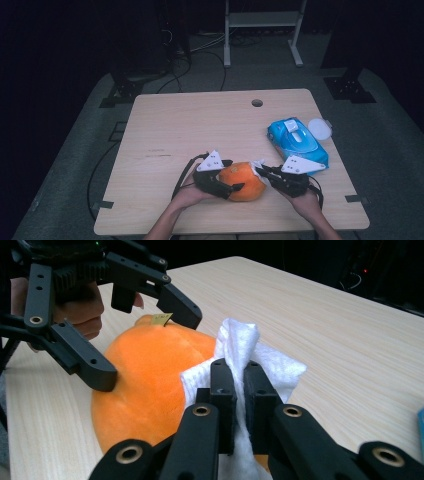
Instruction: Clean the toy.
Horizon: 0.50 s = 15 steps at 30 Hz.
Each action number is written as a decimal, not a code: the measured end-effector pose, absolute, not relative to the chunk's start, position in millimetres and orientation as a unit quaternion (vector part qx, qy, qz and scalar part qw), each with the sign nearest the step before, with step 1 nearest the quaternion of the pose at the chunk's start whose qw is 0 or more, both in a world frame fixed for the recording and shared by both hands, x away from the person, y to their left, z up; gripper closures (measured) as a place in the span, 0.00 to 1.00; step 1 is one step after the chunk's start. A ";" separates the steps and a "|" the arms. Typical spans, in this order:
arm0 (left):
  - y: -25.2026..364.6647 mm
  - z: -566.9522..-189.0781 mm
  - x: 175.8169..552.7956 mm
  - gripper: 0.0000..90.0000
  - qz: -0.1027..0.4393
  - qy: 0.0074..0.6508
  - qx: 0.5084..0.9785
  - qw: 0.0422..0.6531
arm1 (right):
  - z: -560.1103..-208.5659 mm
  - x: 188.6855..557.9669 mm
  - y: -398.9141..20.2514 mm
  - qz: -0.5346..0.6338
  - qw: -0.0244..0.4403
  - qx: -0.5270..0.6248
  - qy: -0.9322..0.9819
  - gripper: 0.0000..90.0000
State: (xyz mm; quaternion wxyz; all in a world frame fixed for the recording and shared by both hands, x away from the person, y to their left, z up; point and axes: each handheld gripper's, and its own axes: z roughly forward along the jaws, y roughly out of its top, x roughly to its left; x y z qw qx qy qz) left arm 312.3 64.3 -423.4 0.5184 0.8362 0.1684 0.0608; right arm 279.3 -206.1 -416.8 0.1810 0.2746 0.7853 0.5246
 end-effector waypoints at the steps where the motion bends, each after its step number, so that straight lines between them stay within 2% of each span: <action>1: 63.8 -425.5 313.2 0.17 0.055 0.171 0.835 0.520 | -417.3 279.7 -207.6 0.524 0.182 0.278 0.785 0.94; 4: 60.4 -428.9 311.3 0.25 0.059 0.171 0.836 0.518 | -415.9 280.4 -207.3 0.525 0.184 0.282 0.782 0.94; 10: 45.4 -428.1 303.4 0.28 0.090 0.166 0.842 0.506 | -404.6 272.8 -179.6 0.532 0.185 0.246 0.789 0.94; 15: 53.1 -429.3 306.9 0.30 0.080 0.172 0.839 0.509 | -405.2 272.9 -172.8 0.525 0.195 0.237 0.794 0.94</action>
